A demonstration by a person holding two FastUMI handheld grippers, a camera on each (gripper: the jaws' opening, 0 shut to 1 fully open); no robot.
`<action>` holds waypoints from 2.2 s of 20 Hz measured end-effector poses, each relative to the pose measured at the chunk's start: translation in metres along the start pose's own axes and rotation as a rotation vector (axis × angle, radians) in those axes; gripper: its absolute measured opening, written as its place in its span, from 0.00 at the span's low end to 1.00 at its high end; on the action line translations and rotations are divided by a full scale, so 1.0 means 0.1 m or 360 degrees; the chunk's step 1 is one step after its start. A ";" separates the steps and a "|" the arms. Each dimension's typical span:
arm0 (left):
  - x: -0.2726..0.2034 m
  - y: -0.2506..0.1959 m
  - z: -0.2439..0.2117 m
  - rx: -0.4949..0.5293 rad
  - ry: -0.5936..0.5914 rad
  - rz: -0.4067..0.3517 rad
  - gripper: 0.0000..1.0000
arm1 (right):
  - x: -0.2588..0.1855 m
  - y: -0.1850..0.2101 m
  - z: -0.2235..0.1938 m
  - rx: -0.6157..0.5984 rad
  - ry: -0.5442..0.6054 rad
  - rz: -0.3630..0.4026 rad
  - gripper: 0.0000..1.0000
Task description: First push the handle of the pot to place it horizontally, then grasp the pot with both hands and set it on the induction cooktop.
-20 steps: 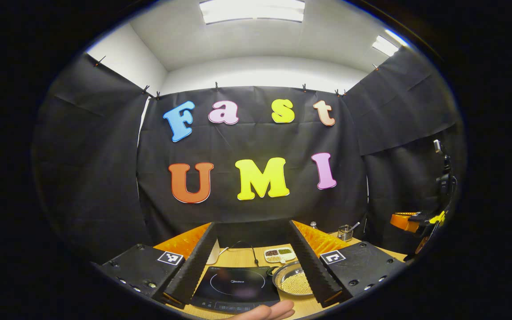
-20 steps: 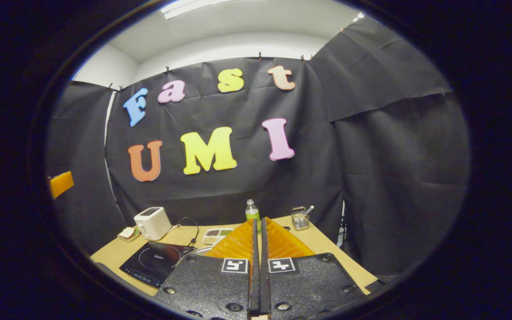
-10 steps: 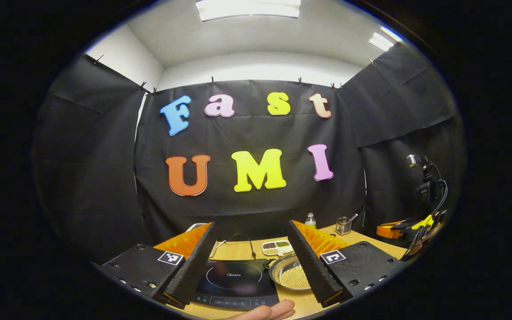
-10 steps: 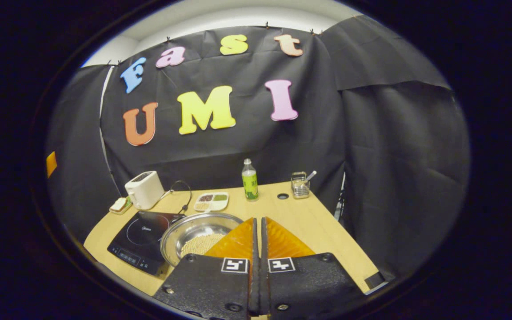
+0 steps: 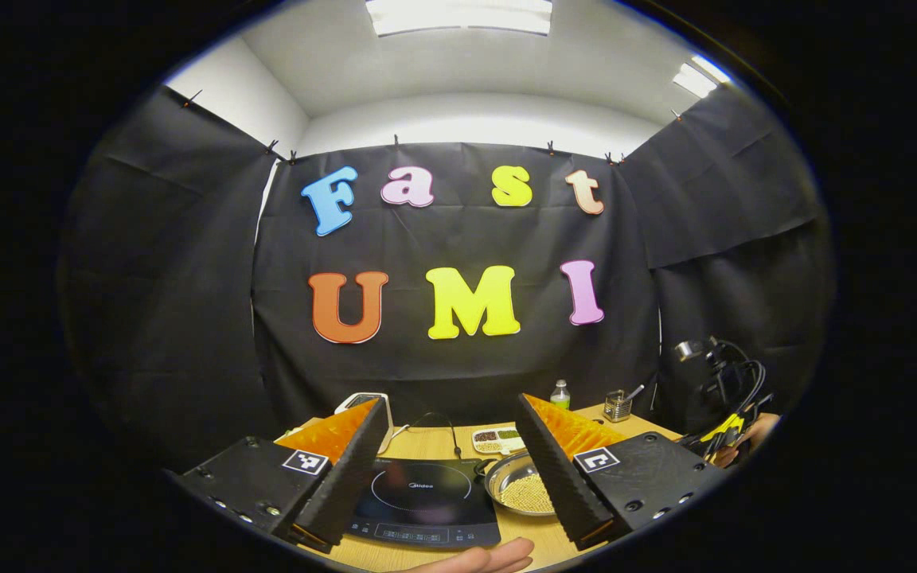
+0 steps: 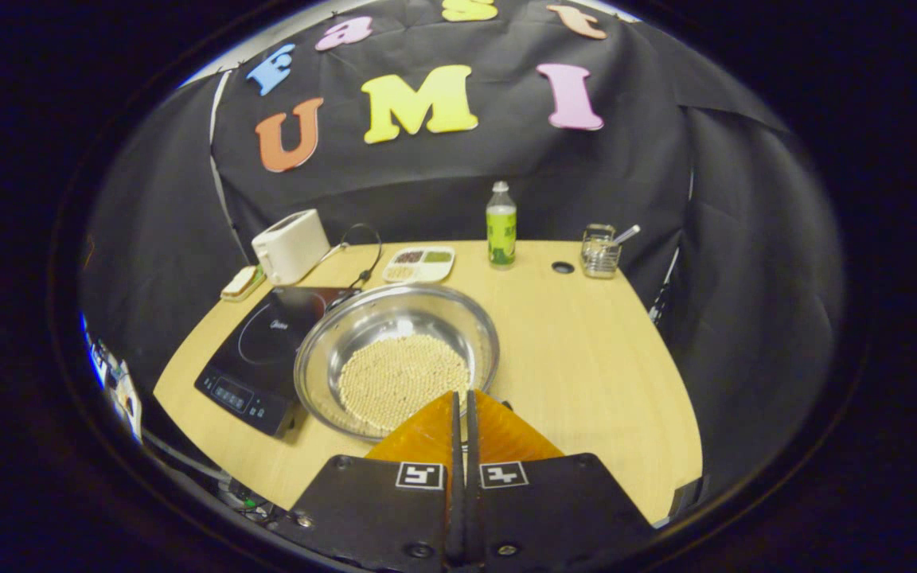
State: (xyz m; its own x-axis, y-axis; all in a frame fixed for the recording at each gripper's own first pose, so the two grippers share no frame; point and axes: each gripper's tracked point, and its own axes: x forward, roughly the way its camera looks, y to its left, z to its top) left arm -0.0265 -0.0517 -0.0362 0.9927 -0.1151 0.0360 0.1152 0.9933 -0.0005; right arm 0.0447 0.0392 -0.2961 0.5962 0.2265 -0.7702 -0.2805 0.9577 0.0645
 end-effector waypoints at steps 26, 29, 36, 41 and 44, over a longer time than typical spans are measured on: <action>-0.07 0.23 -0.17 -0.0110 0.0049 0.0140 0.95 | 0.50 -0.02 -0.76 -0.0001 0.0539 0.0111 0.01; 0.00 0.25 -0.14 -0.0130 0.0047 0.0149 0.95 | 0.55 -0.19 -0.74 -0.0020 0.0556 0.0059 0.04; 0.23 0.43 -0.20 -0.0187 0.0090 0.0263 0.95 | 0.66 -0.48 -0.63 0.0024 0.0575 0.0060 0.04; 0.38 0.37 -0.23 -0.0227 0.0111 0.0229 0.95 | 0.80 -0.58 -0.56 0.0061 0.0588 0.0050 0.04; 0.45 0.40 -0.24 -0.0195 0.0108 0.0250 0.95 | 0.88 -0.67 -0.48 0.0094 0.0578 0.0023 0.04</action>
State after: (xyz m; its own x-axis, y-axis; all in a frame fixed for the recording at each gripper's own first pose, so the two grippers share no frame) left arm 0.0238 -0.0173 -0.0589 0.9985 0.0371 -0.0412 -0.0419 0.9916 -0.1224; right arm 0.0801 -0.0139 -0.3984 0.2833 0.1725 -0.9434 -0.2369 0.9658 0.1055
